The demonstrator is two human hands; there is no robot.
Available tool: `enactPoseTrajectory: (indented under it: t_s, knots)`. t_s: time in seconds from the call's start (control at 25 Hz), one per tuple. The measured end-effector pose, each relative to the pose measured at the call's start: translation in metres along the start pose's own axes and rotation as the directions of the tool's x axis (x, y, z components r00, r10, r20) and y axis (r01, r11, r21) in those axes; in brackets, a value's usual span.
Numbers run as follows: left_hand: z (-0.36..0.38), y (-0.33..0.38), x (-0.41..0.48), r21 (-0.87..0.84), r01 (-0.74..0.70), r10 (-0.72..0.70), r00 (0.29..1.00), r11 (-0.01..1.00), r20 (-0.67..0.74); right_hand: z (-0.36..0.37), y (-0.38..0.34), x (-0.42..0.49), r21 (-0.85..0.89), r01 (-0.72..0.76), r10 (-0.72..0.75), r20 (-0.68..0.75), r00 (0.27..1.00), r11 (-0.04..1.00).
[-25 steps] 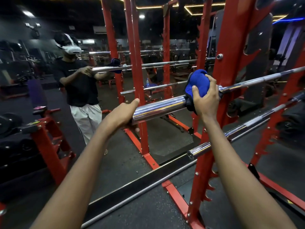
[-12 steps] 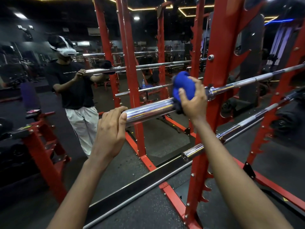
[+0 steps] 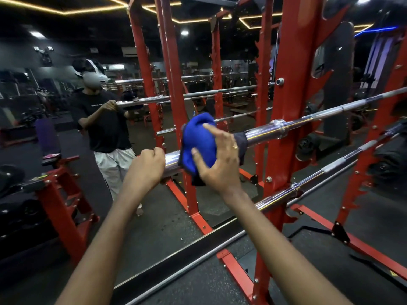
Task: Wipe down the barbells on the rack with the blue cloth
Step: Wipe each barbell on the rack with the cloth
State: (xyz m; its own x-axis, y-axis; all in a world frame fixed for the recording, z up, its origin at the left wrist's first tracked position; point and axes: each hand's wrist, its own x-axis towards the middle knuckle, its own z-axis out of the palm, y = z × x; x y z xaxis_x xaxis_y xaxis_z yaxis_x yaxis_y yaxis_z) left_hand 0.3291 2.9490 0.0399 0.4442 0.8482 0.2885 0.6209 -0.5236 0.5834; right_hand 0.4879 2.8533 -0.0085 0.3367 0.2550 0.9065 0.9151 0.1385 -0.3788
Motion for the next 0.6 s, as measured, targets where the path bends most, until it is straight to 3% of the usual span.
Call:
enactPoseTrajectory:
  t_s: [0.08,0.12,0.2,0.28,0.32,0.52,0.6]
  knots:
    - [-0.005,-0.005,0.015,-0.096,0.06,-0.043,0.984,0.994,0.173,-0.002,0.001,-0.008,0.043,0.146,-0.149,0.079,0.986,0.988]
    - [-0.006,-0.006,0.015,-0.14,0.045,-0.022,0.987,0.989,0.162,-0.006,0.011,-0.005,0.041,0.192,-0.195,0.09,0.977,0.981]
    - [0.0,-0.014,-0.001,-0.122,-0.168,0.159,0.984,0.978,-0.079,-0.016,0.045,0.008,-0.012,0.142,-0.142,0.009,0.99,0.99]
    - [0.008,-0.021,-0.031,-0.013,-0.461,0.439,0.852,0.887,-0.286,-0.028,0.081,0.025,-0.037,-0.062,0.055,-0.16,0.986,0.997]
    - [0.015,-0.026,-0.038,0.043,-0.55,0.537,0.79,0.834,-0.295,-0.034,0.095,0.032,-0.027,-0.152,0.142,-0.227,0.963,0.988]
    - [0.022,-0.029,-0.029,0.1,-0.519,0.524,0.801,0.849,-0.29,-0.031,0.09,0.046,-0.043,-0.308,0.285,-0.282,0.916,0.95]
    - [0.019,-0.018,-0.031,0.071,-0.474,0.47,0.823,0.878,-0.319,-0.017,0.055,0.034,-0.09,-0.278,0.252,-0.226,0.941,0.957]
